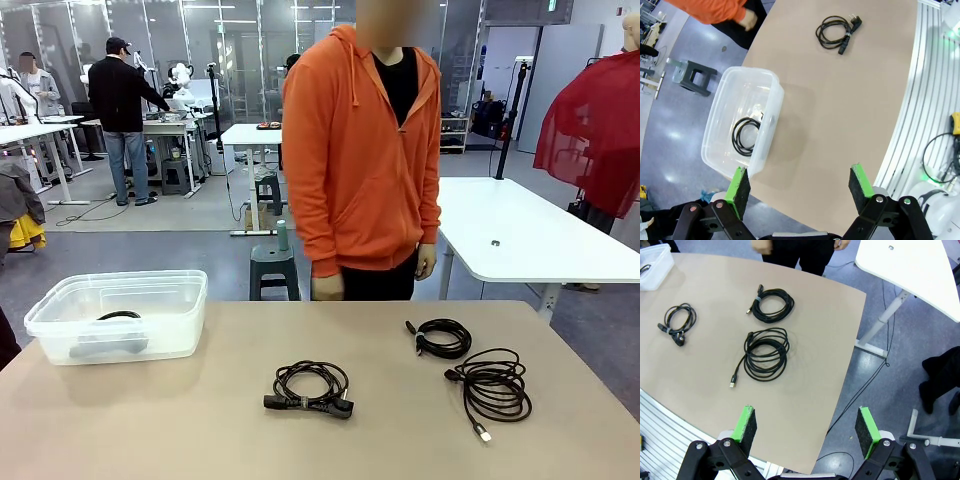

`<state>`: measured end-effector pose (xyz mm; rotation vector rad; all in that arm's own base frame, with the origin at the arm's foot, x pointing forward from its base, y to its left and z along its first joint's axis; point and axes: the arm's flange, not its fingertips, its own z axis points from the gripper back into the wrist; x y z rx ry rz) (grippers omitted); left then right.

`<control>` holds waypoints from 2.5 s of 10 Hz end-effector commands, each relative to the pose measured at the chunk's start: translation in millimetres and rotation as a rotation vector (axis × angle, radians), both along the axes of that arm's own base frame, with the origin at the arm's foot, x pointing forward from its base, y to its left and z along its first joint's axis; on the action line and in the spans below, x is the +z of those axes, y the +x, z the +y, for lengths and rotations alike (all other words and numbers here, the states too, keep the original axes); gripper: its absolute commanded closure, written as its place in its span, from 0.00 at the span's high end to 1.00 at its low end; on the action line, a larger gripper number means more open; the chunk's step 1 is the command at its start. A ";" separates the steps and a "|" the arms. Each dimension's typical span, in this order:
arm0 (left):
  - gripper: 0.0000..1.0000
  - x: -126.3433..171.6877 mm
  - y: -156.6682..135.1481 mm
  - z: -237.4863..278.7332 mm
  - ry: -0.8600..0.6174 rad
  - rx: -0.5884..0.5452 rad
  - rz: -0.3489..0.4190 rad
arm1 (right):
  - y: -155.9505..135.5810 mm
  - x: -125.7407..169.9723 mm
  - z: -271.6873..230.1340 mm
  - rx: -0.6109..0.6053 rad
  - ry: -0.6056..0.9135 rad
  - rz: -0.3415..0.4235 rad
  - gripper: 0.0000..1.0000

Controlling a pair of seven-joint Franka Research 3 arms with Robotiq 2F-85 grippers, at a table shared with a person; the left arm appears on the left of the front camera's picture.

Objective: Organize and store the cables.
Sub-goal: Place the Power Cable into the Organizing box.

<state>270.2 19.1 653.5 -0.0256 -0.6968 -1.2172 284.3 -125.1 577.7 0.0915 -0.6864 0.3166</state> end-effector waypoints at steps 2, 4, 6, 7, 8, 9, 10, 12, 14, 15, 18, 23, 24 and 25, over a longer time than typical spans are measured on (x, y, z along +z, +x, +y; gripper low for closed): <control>1.00 0.1 -1.1 0.1 0.005 0.002 -0.003 | -1.3 -3.3 -0.2 0.001 0.005 0.001 1.00; 1.00 0.1 -1.1 0.1 0.005 0.002 -0.003 | -1.3 -3.3 -0.2 0.001 0.005 0.001 1.00; 1.00 0.0 0.0 0.0 0.000 0.000 0.000 | -1.3 -3.3 -0.2 0.001 0.005 0.001 1.00; 1.00 2.2 5.0 -20.3 0.030 -0.027 0.009 | -1.3 -3.3 -0.2 0.001 0.005 0.001 1.00; 1.00 2.6 13.1 -43.1 0.058 -0.052 0.019 | -1.3 -3.3 -0.2 0.001 0.005 0.001 1.00; 1.00 -0.6 25.4 -71.1 0.103 -0.062 0.068 | -1.3 -3.3 -0.2 0.001 0.005 0.001 1.00; 1.00 1.5 32.2 -94.8 0.115 -0.093 0.068 | -1.3 -3.3 -0.2 0.001 0.005 0.001 1.00; 1.00 5.7 35.9 -136.9 0.139 -0.208 0.074 | -1.3 -3.3 -0.2 0.001 0.005 0.001 1.00; 1.00 5.6 39.6 -169.8 0.188 -0.281 0.069 | -1.3 -3.3 -0.2 0.001 0.005 0.001 1.00; 1.00 3.3 41.7 -183.1 0.201 -0.306 0.081 | -1.3 -3.3 -0.2 0.001 0.005 0.001 1.00; 1.00 -7.2 54.4 -230.5 0.230 -0.427 0.102 | -1.3 -3.3 -0.2 0.001 0.005 0.001 1.00; 1.00 -33.5 96.7 -327.5 0.348 -0.484 0.198 | -1.3 -3.3 -0.2 0.001 0.005 0.001 1.00; 1.00 -40.9 107.5 -340.6 0.372 -0.445 0.236 | -1.3 -3.3 -0.2 0.001 0.005 0.001 1.00; 1.00 -46.6 119.5 -352.8 0.346 -0.407 0.280 | -1.3 -3.3 -0.2 0.001 0.005 0.001 1.00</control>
